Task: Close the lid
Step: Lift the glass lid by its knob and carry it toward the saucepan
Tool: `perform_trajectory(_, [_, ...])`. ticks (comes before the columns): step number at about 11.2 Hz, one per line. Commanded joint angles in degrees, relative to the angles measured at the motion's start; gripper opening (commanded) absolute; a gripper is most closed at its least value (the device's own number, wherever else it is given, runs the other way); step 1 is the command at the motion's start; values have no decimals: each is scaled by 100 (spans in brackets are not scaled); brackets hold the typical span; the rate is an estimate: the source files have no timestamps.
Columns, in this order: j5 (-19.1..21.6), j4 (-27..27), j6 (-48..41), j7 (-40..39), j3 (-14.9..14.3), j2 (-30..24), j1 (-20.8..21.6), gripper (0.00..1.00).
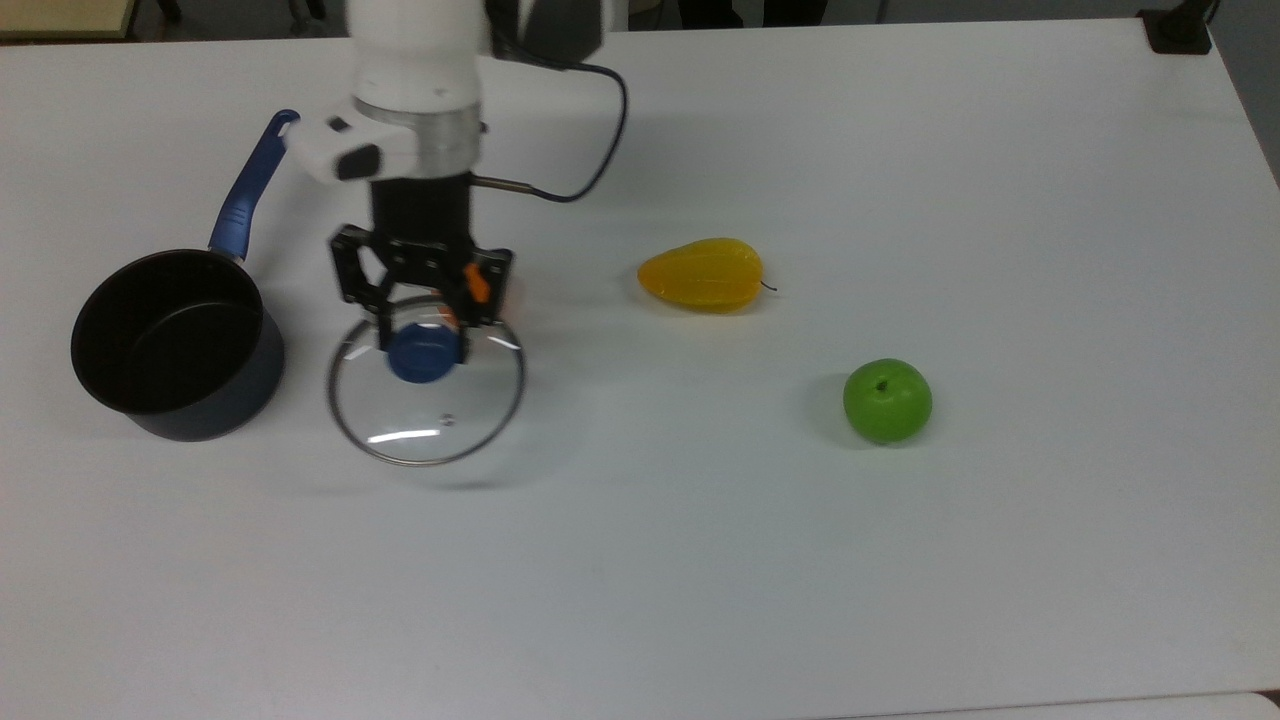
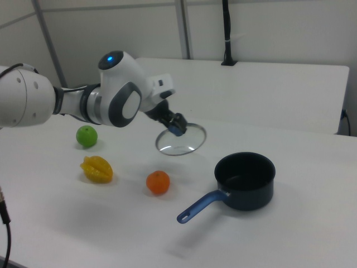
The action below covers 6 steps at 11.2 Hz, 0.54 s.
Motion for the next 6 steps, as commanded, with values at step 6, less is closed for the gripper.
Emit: perform_trajectory(6, [-32,98,-606,-634,11,-423,-1590,45])
